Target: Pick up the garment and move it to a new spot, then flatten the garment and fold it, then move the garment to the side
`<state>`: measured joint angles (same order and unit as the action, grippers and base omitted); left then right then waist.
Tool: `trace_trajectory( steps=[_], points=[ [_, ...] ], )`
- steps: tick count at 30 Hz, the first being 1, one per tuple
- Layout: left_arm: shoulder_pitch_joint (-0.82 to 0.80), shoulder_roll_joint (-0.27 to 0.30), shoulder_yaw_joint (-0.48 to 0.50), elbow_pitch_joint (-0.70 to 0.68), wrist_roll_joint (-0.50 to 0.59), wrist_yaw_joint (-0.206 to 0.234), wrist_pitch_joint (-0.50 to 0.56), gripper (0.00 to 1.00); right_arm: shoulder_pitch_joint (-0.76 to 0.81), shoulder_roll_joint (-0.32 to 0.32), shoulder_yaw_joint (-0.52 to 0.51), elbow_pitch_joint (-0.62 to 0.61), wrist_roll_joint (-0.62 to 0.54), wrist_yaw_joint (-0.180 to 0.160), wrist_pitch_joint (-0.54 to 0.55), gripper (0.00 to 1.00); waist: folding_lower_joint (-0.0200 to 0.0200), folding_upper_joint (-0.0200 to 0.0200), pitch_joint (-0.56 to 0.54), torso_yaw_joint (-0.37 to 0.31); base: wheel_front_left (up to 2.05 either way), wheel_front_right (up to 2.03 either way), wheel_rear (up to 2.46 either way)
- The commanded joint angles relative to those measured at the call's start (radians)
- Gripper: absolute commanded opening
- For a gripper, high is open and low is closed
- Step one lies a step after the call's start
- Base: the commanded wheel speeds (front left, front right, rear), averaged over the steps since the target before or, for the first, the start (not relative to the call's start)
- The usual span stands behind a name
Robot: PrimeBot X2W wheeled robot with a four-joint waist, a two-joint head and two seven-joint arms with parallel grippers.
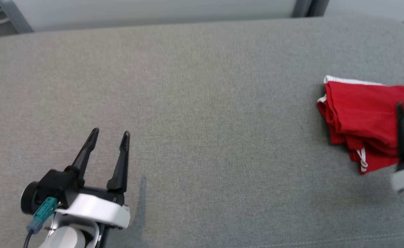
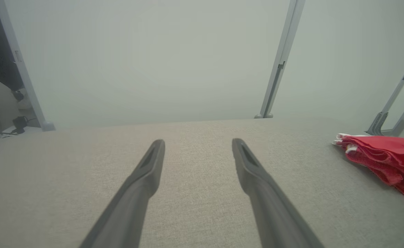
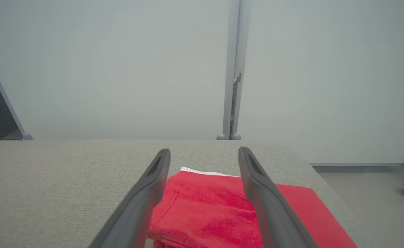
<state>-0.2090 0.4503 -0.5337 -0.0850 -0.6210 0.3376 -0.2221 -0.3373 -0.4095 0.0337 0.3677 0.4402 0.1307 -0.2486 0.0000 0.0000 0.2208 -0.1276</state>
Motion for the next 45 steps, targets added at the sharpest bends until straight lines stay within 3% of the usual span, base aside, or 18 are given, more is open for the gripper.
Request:
trace_trajectory(
  steps=[1,7,16,37,38,45],
  points=[
    [0.001,0.038,0.051,-0.029,-0.006,0.017,-0.01,1.0,0.061,0.012,0.005,-0.076,-0.03,0.0,-0.013,1.0,0.0,0.0,-0.073,0.018,0.0,0.0,0.0],
    [0.101,0.061,0.077,-0.056,-0.032,0.057,-0.006,1.0,0.246,0.16,0.014,-0.295,-0.135,0.0,-0.009,1.0,0.0,0.0,-0.162,0.049,0.0,0.0,0.0],
    [0.19,0.061,0.087,-0.056,-0.065,0.065,-0.012,1.0,0.452,0.262,-0.011,-0.428,-0.236,0.0,0.064,1.0,0.0,0.0,-0.222,0.075,0.0,0.0,0.0],
    [0.202,0.064,0.088,-0.033,-0.062,0.07,-0.01,1.0,0.492,0.285,-0.012,-0.499,-0.246,0.0,0.095,1.0,0.0,0.0,-0.22,0.071,0.0,0.0,0.0],
    [0.243,0.039,0.047,-0.014,-0.062,0.067,-0.006,0.0,0.512,0.302,-0.029,-0.462,-0.251,0.0,0.096,0.0,0.0,0.0,-0.22,0.071,0.0,0.0,0.0],
    [0.244,0.013,0.064,0.006,-0.104,0.047,0.006,0.0,0.507,0.306,-0.024,-0.439,-0.186,0.0,0.101,0.0,0.0018,0.0,-0.22,0.074,0.0,0.0,0.0]
  ],
)
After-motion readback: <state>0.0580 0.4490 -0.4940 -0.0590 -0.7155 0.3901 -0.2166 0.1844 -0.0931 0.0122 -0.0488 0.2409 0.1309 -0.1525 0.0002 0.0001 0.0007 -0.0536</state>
